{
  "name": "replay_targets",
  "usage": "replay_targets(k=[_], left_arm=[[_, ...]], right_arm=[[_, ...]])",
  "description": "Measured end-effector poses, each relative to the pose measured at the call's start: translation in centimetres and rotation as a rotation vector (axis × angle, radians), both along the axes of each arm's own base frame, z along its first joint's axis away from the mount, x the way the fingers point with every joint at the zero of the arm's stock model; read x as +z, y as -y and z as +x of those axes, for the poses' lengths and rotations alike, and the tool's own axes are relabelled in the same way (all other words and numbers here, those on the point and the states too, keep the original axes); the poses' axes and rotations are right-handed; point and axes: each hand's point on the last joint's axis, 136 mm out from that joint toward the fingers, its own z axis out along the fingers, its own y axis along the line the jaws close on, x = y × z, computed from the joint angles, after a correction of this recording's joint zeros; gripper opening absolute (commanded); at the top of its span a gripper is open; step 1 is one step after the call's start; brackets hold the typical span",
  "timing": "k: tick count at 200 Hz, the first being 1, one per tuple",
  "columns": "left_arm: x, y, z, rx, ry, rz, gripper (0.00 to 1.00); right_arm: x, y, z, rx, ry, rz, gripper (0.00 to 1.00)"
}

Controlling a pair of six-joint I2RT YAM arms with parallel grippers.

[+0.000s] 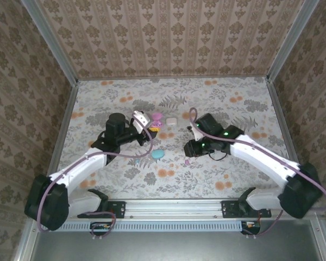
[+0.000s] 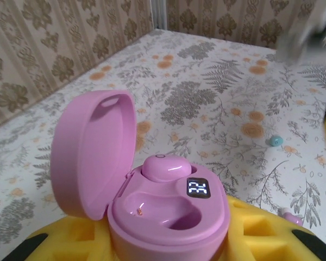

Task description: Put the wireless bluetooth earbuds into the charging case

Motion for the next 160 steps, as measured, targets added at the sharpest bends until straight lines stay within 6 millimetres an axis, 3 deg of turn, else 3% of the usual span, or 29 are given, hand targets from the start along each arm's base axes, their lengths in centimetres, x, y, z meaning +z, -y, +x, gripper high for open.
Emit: replay_targets(k=[22,37,68,120,160], left_arm=[[1.6,-0.6,-0.4,0.017,0.044,-0.022,0.33],[2.7,-0.9,-0.6,0.025,0.073,-0.036,0.33],[3.8,-1.3,-1.0,0.037,0.107,-0.053,0.33],[3.5,-1.5,-1.0,0.041,0.094,-0.045,0.33],[3.3,-1.6,-1.1,0.041,0.085,-0.040,0.34]], right_arm=[[-4.7,-0.1,-0.3,0.007,-0.139,-0.086,0.32],[-6.5,0.2,-0.7,0.010,-0.193,-0.127,0.33],[-7.0,-0.5,0.1,0.034,-0.201,-0.132,0.38],[-8.8,-2.0,3.0,0.060,-0.188,-0.137,0.40],[-10.4,-1.6,3.0,0.064,-0.229,-0.152,0.39]])
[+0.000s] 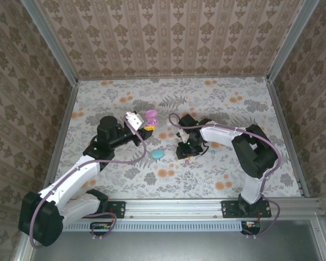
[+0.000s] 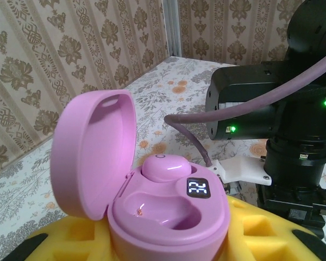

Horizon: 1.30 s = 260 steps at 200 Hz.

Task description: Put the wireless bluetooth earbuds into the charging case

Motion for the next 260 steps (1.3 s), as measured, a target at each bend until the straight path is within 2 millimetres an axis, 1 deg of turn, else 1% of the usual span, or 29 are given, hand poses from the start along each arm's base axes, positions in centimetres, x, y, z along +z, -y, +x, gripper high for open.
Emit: replay_targets(k=[34,69,91,100,119,145,176,208,226,244,260], left_arm=[[-0.1,0.0,0.0,0.000,-0.003,0.001,0.34],[-0.1,0.0,-0.1,-0.004,-0.003,0.001,0.33],[-0.1,0.1,0.0,-0.004,-0.005,0.002,0.33],[-0.2,0.1,0.0,-0.004,-0.006,0.002,0.34],[-0.3,0.1,0.0,-0.004,-0.008,0.003,0.33],[-0.2,0.1,0.0,-0.004,-0.008,0.003,0.34],[-0.3,0.1,0.0,-0.004,-0.008,0.003,0.33],[0.4,-0.1,-0.2,0.002,0.009,-0.005,0.34],[0.8,-0.3,-0.4,0.005,0.022,-0.012,0.33],[0.9,-0.3,-0.4,0.005,0.024,-0.013,0.34],[0.9,-0.3,-0.4,0.005,0.024,-0.013,0.34]], right_arm=[[-0.2,0.4,-0.8,-0.004,-0.009,0.009,0.38],[0.3,1.4,-2.9,-0.030,-0.045,0.016,0.37],[0.9,1.3,-3.8,-0.040,-0.059,0.040,0.37],[1.1,1.1,-4.0,-0.038,-0.065,0.049,0.36],[1.2,0.6,-4.6,-0.025,-0.079,0.063,0.36],[1.1,0.3,-4.9,-0.013,-0.080,0.061,0.38],[1.0,0.9,-4.8,-0.009,-0.064,0.015,0.37],[1.6,0.6,-4.8,0.023,-0.025,-0.045,0.37],[1.6,0.9,-5.1,0.028,-0.012,-0.096,0.37],[1.5,1.7,-5.3,0.009,-0.012,-0.147,0.37],[1.4,1.8,-5.4,0.000,-0.011,-0.159,0.37]])
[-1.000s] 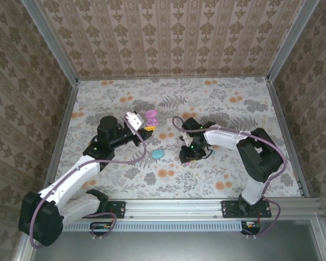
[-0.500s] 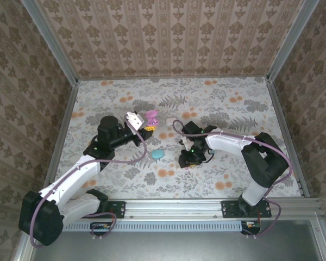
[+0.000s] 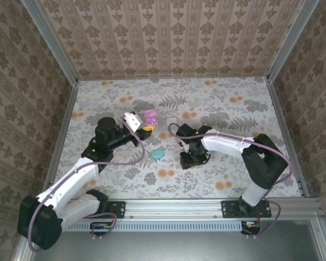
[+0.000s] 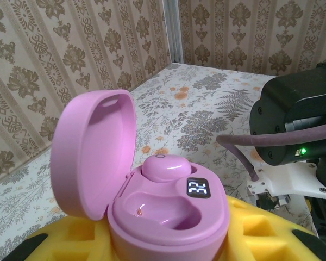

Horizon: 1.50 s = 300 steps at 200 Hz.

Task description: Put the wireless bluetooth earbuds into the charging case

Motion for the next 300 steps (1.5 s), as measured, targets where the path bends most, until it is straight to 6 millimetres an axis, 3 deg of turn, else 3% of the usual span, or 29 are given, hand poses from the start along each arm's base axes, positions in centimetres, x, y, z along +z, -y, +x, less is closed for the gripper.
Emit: replay_targets(k=[52,300], left_arm=[[0.0,0.0,0.0,0.000,-0.001,0.000,0.34],[-0.2,0.1,0.1,-0.001,-0.006,0.003,0.34]], right_arm=[[0.5,-1.9,-0.3,0.037,0.017,-0.006,0.36],[-1.9,-0.3,0.8,0.027,0.044,-0.140,0.31]])
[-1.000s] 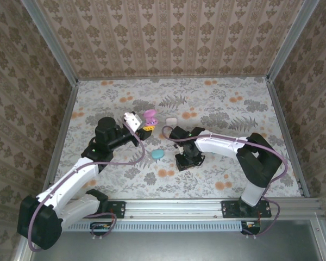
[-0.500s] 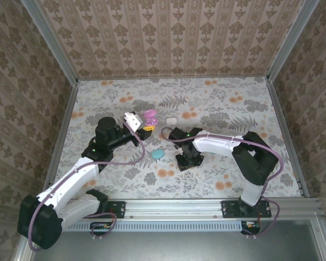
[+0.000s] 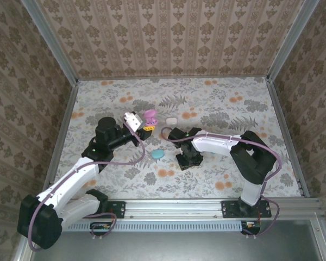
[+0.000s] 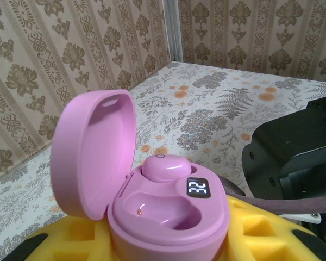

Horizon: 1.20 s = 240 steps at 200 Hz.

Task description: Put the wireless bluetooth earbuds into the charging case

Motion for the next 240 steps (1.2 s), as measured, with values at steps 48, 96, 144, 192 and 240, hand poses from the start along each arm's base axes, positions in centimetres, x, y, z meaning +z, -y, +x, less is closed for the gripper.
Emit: replay_targets(k=[48,96,144,192,240], left_arm=[[0.0,0.0,0.0,0.000,0.000,0.000,0.34],[-0.4,0.1,0.2,0.000,-0.011,0.006,0.34],[-1.2,0.3,0.4,0.001,-0.041,0.012,0.34],[-1.8,1.9,0.6,-0.022,-0.070,-0.011,0.33],[-3.0,5.3,0.8,-0.062,-0.079,-0.041,0.33]], right_arm=[[-0.1,0.1,0.3,-0.001,0.011,-0.013,0.26],[-0.1,0.2,0.5,0.000,0.021,-0.021,0.24],[1.0,0.3,1.1,-0.014,0.055,0.003,0.23],[8.9,0.7,3.5,-0.111,0.252,0.198,0.24],[20.7,1.3,4.9,-0.214,0.495,0.476,0.26]])
